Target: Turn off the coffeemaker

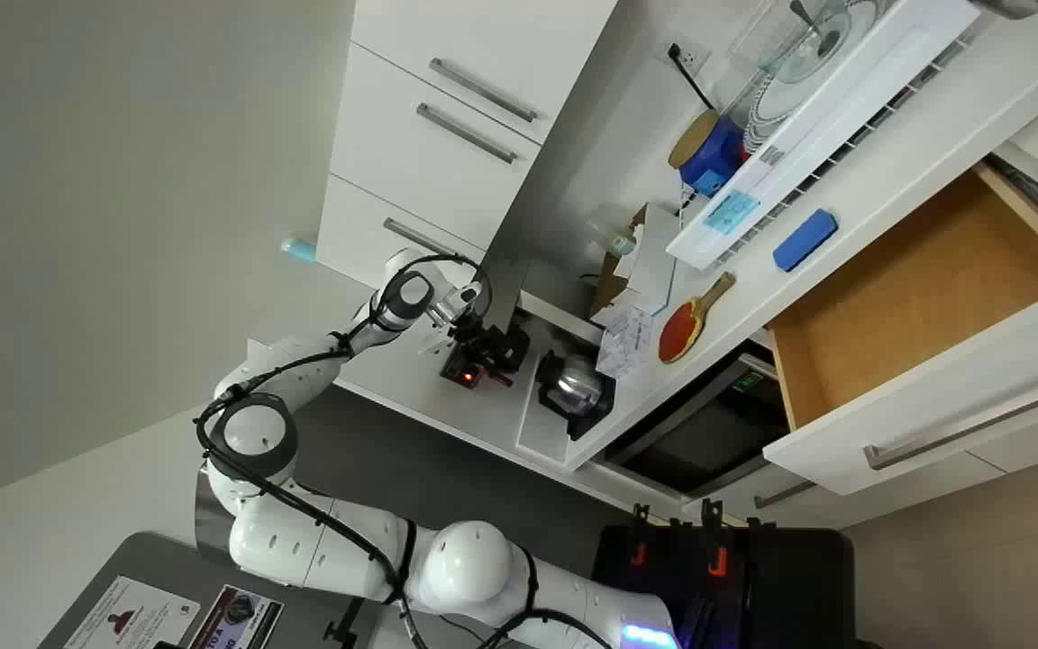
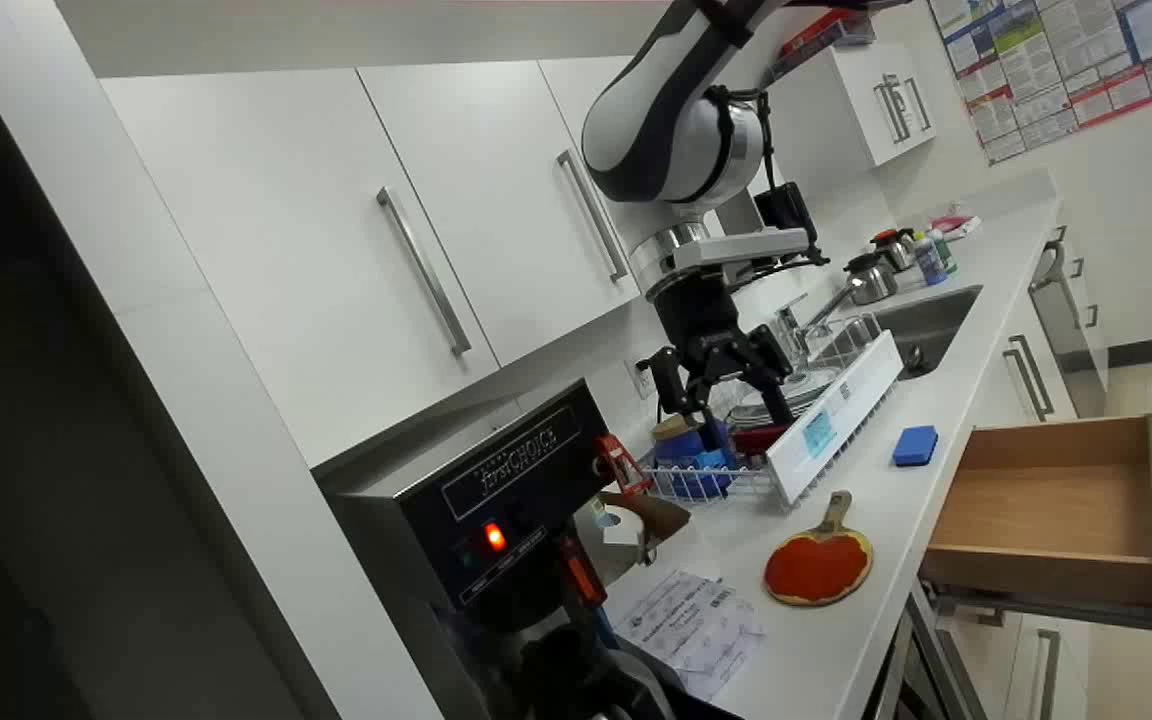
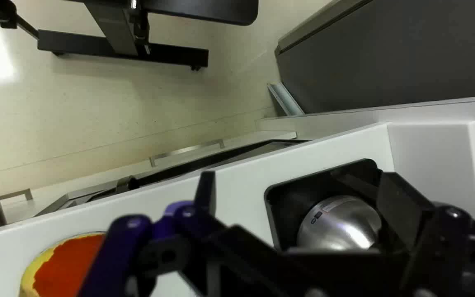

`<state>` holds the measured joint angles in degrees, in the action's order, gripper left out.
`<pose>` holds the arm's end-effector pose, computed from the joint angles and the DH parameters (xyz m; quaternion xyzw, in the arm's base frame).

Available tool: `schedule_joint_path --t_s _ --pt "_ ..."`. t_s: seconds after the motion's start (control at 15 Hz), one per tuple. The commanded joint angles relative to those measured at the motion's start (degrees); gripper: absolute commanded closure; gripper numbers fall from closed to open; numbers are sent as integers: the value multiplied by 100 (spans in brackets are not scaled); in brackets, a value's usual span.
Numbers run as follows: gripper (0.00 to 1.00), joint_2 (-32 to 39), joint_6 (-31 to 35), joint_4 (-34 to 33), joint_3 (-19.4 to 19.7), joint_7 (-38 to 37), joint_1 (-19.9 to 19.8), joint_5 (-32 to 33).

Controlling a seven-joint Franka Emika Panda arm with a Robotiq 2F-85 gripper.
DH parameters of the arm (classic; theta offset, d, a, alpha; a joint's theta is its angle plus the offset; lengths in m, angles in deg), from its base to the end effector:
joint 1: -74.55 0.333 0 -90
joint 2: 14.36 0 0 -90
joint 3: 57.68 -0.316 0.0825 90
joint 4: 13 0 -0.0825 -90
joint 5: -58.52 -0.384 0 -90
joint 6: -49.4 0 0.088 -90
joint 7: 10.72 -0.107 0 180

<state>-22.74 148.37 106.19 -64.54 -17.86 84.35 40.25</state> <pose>0.4605 0.1699 0.4789 -0.9834 -0.0394 0.1296 0.1208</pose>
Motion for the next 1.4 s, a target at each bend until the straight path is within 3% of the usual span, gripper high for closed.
schedule_joint_path --t_s 0.0,0.33,0.8,1.27,1.33 --pt "0 1 -15 -12 -59 5 -64 -6" --pt "0 1 -14 -12 -59 5 -64 -6" --pt "0 -1087 1406 1125 -323 -26 78 11" --pt "0 -2224 1882 1986 -638 -75 336 -136" --pt "0 -1822 1554 1667 -551 -36 254 8"
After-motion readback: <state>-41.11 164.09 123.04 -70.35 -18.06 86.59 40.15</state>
